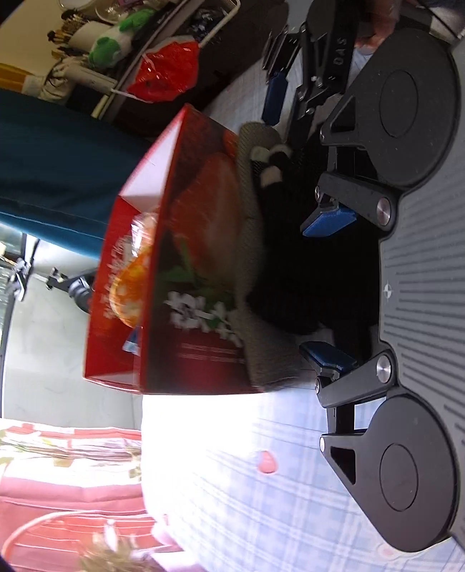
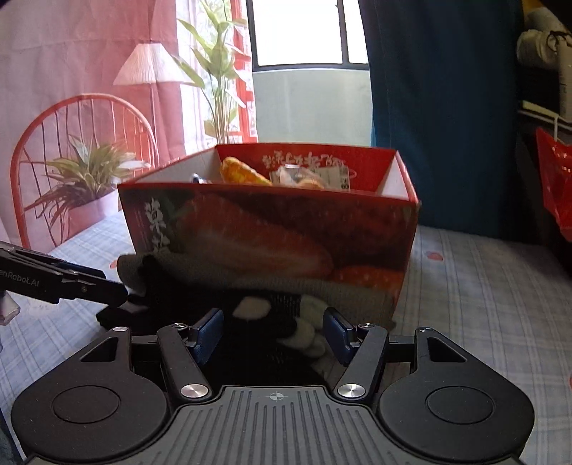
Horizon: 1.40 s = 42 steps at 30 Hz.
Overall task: Organize soft objects
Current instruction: 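Move both grippers down to the black eye mask beside the gloves, then close the left gripper on the black eye mask while the right gripper closes on it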
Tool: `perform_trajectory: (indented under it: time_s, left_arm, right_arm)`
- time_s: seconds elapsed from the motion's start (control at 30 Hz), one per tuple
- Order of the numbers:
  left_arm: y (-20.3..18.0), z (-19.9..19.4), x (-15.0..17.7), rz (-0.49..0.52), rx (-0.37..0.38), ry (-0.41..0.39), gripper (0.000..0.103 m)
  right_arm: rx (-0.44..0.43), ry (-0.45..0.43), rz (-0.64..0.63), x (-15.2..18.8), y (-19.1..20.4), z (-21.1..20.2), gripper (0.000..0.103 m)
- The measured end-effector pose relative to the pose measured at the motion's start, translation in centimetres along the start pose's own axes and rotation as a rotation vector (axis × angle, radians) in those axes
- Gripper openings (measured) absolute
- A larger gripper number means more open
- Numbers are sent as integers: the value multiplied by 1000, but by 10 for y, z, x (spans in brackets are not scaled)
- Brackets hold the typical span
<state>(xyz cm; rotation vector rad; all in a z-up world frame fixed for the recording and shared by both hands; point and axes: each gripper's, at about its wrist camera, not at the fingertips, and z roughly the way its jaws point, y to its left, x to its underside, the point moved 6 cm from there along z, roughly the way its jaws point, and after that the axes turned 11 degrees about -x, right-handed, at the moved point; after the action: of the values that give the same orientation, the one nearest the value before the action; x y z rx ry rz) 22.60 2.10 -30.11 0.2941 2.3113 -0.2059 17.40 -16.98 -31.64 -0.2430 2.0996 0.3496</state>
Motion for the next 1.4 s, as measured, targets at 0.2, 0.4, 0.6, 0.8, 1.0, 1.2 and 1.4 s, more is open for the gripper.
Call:
perform_trajectory:
  time_s: [0.2,0.4,0.6,0.8,1.0,1.2,1.4]
  left_arm:
    - [-2,13,24,30,-35,32,67]
    - [-5,12,33,40,-51,17,69]
    - [-8,12,34,51,-60,-6,71]
    - [-22,14,41,92,-75,-3,84]
    - [-33,11,49,153,-104,-1,85]
    - [-24,5,46,47,-62,23,84]
    - [-14,1,44,-53,-43,55,80]
  right_arm:
    - [23,70,0,42,3,1,60]
    - [23,53,28,43,-2,2,64]
    - [7,39,42,44,-7,0,64]
    - [-17,38,78,45,-13,0,68]
    - [-16,39,55,46,-8,1,68]
    - [-39,35,48,46,-6,0,68]
    - [-65,53,-12,47,4,2,67]
